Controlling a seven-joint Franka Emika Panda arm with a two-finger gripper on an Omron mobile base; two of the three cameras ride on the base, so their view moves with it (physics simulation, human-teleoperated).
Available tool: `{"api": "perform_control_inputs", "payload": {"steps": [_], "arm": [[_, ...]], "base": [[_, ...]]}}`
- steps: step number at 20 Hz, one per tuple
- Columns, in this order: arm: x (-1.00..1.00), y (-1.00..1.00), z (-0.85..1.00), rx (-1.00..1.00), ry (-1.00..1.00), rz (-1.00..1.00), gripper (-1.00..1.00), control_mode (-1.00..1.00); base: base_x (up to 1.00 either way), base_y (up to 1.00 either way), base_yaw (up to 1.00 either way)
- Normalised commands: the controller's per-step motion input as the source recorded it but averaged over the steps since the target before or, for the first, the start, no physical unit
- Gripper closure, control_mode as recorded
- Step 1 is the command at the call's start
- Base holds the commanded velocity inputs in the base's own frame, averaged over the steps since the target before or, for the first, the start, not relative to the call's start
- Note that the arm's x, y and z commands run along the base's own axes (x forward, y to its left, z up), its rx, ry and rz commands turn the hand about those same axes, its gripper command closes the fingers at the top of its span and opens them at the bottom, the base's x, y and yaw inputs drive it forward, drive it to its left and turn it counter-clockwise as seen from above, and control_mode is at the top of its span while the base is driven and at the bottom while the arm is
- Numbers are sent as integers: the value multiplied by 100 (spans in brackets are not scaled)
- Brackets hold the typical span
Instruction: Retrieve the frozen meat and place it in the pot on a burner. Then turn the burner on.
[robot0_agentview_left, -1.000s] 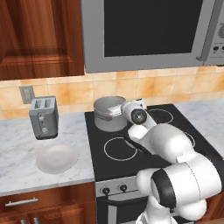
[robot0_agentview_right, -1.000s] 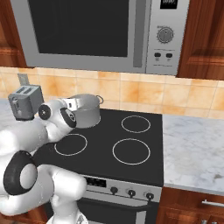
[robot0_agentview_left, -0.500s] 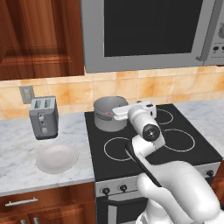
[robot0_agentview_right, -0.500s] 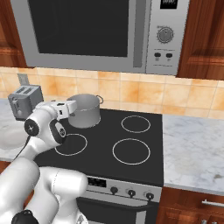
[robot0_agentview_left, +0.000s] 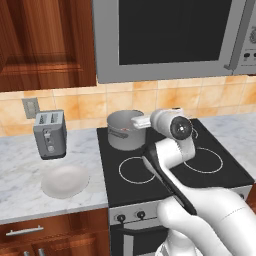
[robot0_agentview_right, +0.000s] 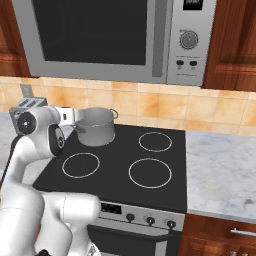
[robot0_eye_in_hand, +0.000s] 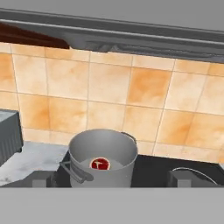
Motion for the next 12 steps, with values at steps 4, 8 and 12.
{"api": "perform_control_inputs", "payload": {"steps": [4, 8, 12], "arm": [[-22, 0, -31, 0, 24, -2, -100, -100], [-58, 0, -29, 0, 1, -2, -100, -100], [-75, 0, -40, 0, 0, -1, -100, -100]], "base": [[0, 0, 0], [0, 0, 0], [0, 0, 0]]}}
